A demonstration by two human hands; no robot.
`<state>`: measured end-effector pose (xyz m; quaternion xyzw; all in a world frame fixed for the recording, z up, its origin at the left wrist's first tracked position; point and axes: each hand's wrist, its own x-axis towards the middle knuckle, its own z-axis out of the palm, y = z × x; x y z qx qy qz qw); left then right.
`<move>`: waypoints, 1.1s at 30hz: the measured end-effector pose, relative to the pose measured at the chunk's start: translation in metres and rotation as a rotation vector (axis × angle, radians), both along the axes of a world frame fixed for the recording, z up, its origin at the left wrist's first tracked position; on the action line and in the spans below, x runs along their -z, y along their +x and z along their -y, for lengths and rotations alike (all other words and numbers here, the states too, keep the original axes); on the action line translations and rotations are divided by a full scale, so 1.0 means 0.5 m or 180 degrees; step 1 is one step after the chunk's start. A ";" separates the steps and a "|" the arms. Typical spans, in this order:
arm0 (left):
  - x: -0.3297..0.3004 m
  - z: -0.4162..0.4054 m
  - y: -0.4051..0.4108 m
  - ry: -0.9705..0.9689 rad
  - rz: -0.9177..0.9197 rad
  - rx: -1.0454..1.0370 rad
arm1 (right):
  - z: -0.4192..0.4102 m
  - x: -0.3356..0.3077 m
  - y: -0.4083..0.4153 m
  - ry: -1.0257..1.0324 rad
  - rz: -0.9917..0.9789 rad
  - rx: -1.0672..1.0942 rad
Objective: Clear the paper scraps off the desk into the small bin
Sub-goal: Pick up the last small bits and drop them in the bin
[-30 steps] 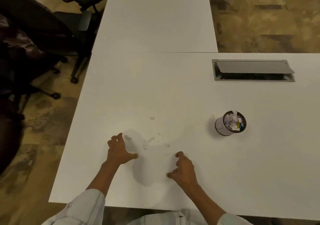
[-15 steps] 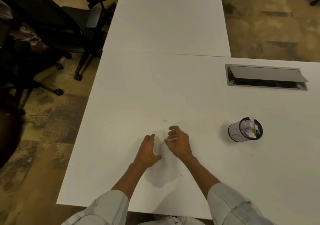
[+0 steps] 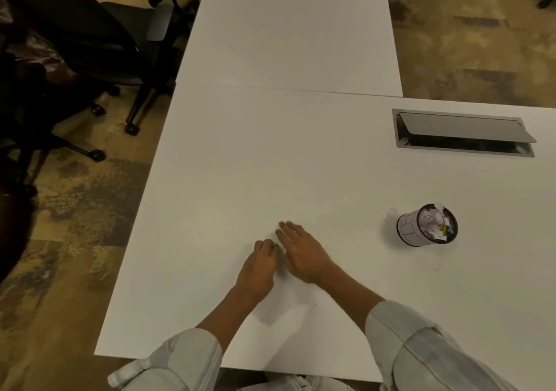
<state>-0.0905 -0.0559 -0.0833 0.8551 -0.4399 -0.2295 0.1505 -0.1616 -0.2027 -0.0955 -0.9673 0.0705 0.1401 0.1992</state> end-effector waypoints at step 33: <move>-0.014 0.012 -0.071 0.0628 0.1157 0.0578 | 0.025 -0.018 -0.171 -0.0867 0.0070 -0.0024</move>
